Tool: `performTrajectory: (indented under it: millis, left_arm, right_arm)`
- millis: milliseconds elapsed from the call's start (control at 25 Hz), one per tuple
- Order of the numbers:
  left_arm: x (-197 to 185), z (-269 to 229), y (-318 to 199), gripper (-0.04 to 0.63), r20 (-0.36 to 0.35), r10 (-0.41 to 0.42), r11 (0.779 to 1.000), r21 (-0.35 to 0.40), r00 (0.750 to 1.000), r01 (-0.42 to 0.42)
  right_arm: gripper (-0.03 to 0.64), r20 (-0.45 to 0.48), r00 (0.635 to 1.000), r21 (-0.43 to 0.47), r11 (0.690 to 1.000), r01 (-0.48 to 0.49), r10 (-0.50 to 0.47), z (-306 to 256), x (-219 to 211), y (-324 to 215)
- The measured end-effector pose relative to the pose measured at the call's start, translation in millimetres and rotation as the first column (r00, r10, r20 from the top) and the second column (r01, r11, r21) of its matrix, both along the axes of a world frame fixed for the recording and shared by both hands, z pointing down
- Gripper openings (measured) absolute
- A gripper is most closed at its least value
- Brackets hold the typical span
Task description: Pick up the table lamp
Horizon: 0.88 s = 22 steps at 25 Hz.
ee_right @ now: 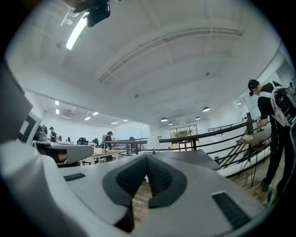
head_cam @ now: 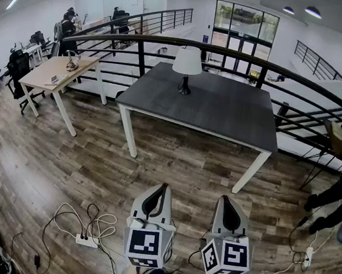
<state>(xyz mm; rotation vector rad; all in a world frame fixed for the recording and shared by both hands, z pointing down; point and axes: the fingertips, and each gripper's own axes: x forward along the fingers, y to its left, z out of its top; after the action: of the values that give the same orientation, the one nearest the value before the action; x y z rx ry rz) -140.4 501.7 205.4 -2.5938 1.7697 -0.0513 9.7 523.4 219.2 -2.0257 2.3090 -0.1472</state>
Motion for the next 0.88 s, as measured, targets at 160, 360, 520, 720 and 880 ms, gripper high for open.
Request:
performTrajectory:
  millis: [160, 360, 520, 720, 880]
  left_arm:
    - [7.0, -0.7, -0.6, 0.017, 0.014, 0.001, 1.0, 0.005, 1.0, -0.001]
    - [14.4, 0.6, -4.0, 0.017, 0.018, -0.003, 1.0, 0.004, 1.0, 0.003]
    - [19.3, 0.6, -8.8, 0.017, 0.024, -0.021, 1.0, 0.008, 0.999, 0.021]
    - [25.4, 0.8, -13.2, 0.017, 0.026, -0.045, 0.999, 0.02, 0.999, 0.044]
    - [27.5, 3.7, -11.1, 0.017, 0.016, -0.061, 0.998, 0.013, 0.998, 0.061]
  right_arm:
    - [0.005, 0.002, 1.0, 0.003, 1.0, 0.001, -0.001, -0.7, 6.6, -1.5]
    - [0.005, 0.009, 1.0, 0.001, 1.0, 0.008, -0.008, 0.9, 14.3, -6.0]
    - [0.005, 0.006, 1.0, -0.001, 1.0, 0.026, -0.026, 2.4, 20.9, -11.0]
    - [0.006, 0.001, 0.999, 0.006, 0.999, 0.044, -0.044, 3.7, 28.3, -16.8]
    - [0.008, 0.004, 0.999, 0.004, 0.999, 0.044, -0.044, 7.0, 36.1, -16.3]
